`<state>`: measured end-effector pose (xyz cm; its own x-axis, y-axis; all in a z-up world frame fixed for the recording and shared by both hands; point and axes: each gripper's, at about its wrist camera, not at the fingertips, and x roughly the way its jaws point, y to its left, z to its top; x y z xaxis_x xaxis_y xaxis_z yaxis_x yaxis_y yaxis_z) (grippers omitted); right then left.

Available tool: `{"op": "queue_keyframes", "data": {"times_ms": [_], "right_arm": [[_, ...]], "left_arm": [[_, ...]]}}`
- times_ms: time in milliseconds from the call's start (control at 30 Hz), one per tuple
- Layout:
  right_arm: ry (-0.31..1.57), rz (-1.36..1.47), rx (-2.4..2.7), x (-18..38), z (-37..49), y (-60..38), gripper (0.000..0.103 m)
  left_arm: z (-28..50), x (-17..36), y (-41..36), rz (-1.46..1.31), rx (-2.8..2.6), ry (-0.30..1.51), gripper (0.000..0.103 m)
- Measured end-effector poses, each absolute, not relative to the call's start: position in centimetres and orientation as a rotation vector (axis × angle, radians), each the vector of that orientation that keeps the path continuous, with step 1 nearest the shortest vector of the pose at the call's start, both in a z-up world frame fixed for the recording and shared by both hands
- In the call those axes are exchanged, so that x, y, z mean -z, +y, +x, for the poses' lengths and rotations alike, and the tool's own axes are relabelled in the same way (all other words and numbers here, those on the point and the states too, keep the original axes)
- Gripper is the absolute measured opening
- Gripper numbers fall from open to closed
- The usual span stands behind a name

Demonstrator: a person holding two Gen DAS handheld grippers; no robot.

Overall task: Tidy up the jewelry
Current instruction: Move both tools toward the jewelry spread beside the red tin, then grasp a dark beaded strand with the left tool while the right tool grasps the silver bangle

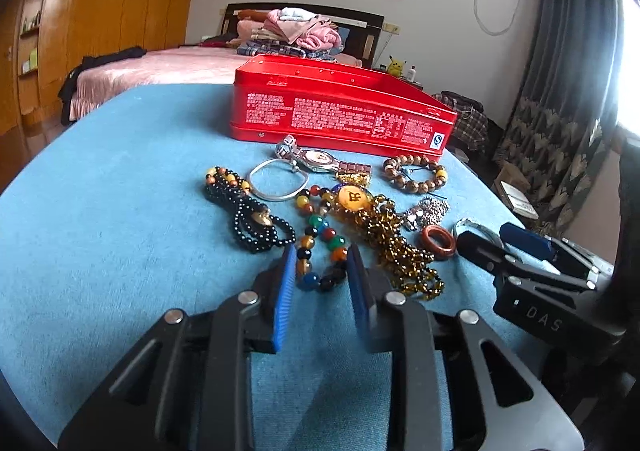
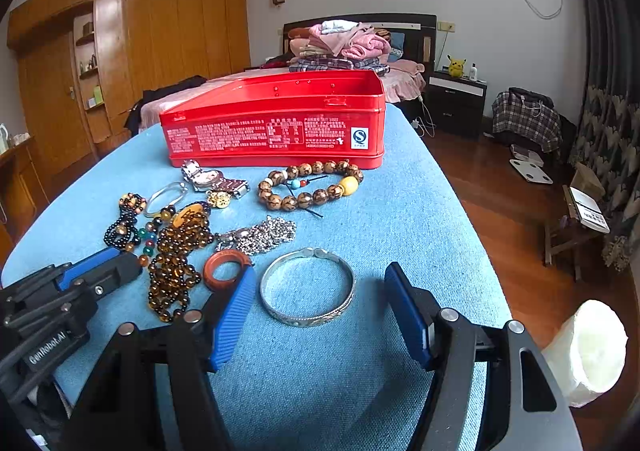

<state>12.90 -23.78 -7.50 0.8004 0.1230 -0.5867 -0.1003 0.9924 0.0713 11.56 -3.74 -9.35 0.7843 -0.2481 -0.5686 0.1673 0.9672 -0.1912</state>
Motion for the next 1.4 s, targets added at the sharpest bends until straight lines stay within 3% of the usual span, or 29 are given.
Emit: {"op": "queue_keyframes", "data": {"times_ms": [533,733,900,1067,1400], "right_arm": [[0.63,0.037,-0.12,7.5,12.9,-23.8,0.066],[0.631,0.038,-0.12,7.6,12.9,-23.8,0.066],[0.639,0.023,-0.118,7.6,12.9,-23.6,0.066],[0.647,0.012,-0.145,7.7,13.4,-23.4,0.05],[0.598,-0.024,-0.166,5.4,12.9,-22.9,0.049]], "left_arm": [[11.9,9.3,-2.7,-0.199,0.221,0.651,0.02],[12.2,9.5,-2.6,-0.22,0.225,0.669,0.007],[12.0,9.4,-3.3,-0.192,0.206,0.669,0.007],[11.9,9.0,-3.0,-0.221,0.21,0.653,0.006],[11.7,5.8,-3.1,-0.202,0.233,0.557,0.006]]}}
